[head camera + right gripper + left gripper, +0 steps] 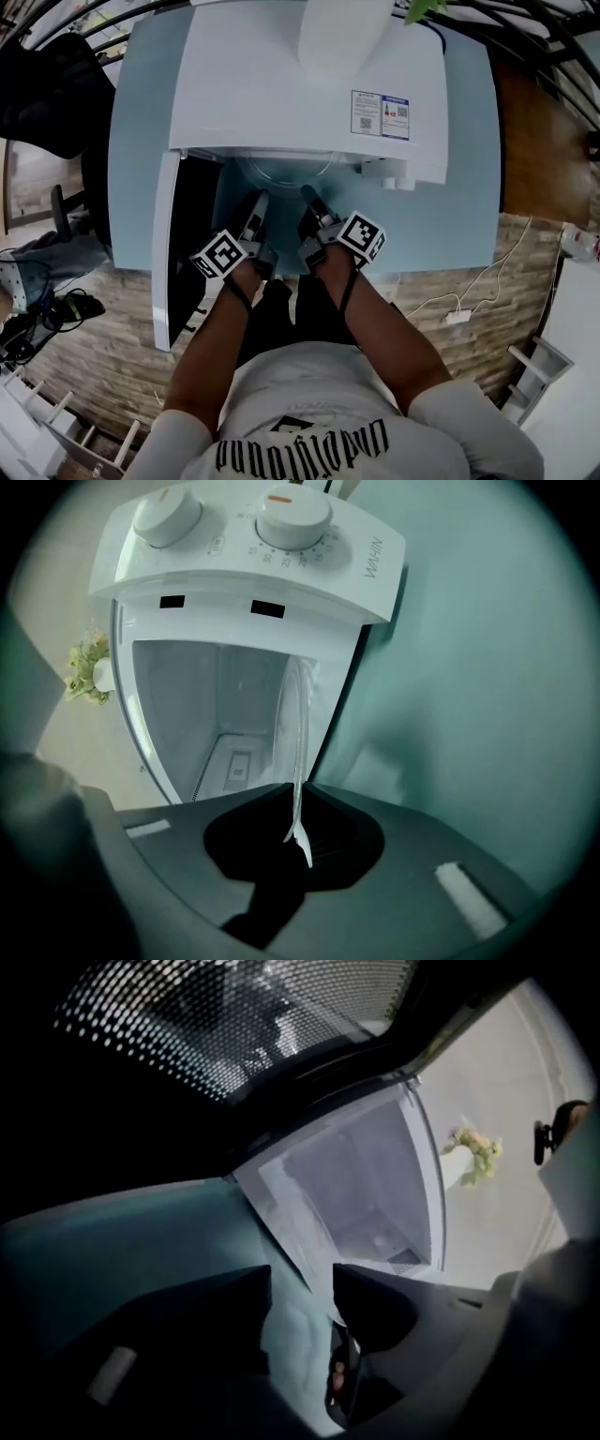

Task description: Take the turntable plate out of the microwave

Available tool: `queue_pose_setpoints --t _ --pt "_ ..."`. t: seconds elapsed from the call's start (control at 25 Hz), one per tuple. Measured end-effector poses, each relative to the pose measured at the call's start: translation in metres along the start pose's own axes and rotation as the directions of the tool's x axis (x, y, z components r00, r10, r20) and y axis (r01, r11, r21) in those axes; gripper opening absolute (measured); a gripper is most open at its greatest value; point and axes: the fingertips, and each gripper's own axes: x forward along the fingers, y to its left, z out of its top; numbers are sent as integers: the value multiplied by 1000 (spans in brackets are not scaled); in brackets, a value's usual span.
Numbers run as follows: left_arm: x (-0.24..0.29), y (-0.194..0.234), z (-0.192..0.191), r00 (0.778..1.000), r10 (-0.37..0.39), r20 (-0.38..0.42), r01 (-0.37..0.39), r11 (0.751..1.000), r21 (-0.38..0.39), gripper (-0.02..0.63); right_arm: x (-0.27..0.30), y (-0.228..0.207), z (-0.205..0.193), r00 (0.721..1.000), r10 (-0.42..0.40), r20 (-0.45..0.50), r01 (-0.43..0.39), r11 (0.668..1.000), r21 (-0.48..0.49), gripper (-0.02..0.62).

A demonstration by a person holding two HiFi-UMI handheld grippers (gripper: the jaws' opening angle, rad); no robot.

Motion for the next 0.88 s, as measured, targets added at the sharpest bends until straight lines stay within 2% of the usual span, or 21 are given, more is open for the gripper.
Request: queue_pose_setpoints --t 0.24,0.4,0.56,0.76,0.84,0.88 --pt "14 14 2 999 5 39 0 993 -120 238 -16 -4 -6 1000 -9 -28 9 1000 2 29" --pt "27 16 3 998 -35 44 43 984 -175 239 -26 -7 -11 998 -31 -58 30 1000 -5 29" --pt "38 12 7 997 -72 33 76 987 -141 238 -35 -7 -15 996 -19 -89 18 1000 -8 29" --pt "51 -4 7 990 -135 42 140 973 -183 235 -40 -6 -17 994 -20 -112 19 1000 -11 29" --pt "52 -8 7 989 -141 41 146 973 -181 146 -40 -4 -17 993 -20 -115 18 1000 -15 29" --pt "52 -8 7 990 -135 40 140 974 -178 125 -40 -4 -17 993 -20 -115 18 1000 -17 29"
